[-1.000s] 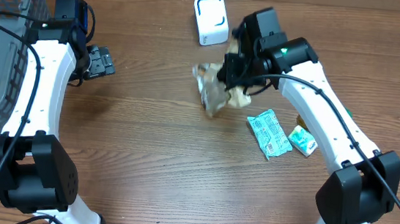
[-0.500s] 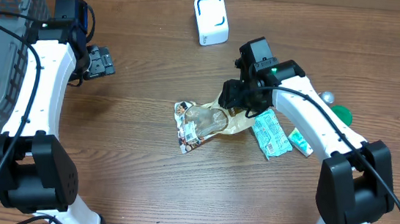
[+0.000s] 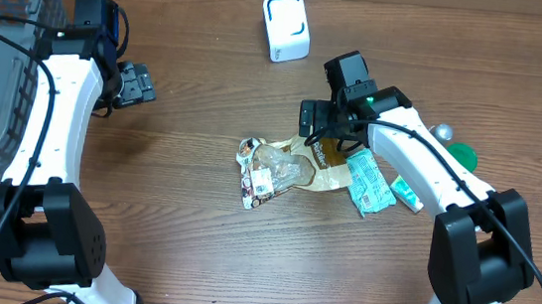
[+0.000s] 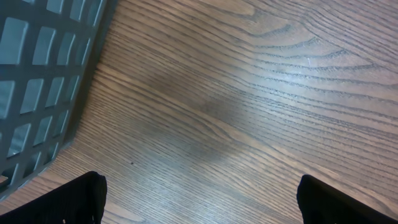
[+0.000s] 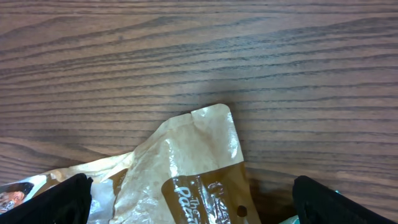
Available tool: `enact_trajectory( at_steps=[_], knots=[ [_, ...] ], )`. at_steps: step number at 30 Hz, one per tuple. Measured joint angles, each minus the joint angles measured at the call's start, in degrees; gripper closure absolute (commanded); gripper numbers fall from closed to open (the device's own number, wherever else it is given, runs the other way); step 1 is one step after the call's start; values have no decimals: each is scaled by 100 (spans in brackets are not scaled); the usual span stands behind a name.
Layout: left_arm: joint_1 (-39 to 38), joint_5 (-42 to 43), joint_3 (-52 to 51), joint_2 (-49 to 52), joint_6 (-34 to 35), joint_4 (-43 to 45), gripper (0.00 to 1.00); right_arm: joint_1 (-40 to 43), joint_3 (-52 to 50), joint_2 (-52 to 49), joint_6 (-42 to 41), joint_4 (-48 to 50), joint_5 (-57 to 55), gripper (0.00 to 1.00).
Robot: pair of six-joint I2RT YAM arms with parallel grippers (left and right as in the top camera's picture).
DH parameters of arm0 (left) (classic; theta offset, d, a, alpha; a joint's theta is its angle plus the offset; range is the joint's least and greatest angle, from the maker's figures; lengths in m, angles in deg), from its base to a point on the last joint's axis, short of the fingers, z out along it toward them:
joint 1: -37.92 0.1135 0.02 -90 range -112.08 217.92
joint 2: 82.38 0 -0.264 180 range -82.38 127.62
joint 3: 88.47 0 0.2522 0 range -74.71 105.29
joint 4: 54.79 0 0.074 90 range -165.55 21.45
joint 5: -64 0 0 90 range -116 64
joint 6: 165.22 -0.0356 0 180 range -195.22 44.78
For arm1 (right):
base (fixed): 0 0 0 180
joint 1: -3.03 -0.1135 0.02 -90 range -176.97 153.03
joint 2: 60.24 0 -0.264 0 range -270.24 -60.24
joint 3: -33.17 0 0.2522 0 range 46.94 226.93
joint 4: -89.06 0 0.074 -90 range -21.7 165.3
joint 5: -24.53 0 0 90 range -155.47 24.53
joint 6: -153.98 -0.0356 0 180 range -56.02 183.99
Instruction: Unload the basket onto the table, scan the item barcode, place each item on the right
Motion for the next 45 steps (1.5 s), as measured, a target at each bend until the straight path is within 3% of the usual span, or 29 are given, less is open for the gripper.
enact_trajectory(
  at_steps=[35,45],
  knots=[
    [0,0,0,0,0,0,0,0,-4,70,-2,9,-48,0],
    [0,0,0,0,0,0,1,0,-17,2009,-2,7,-46,0]
  ],
)
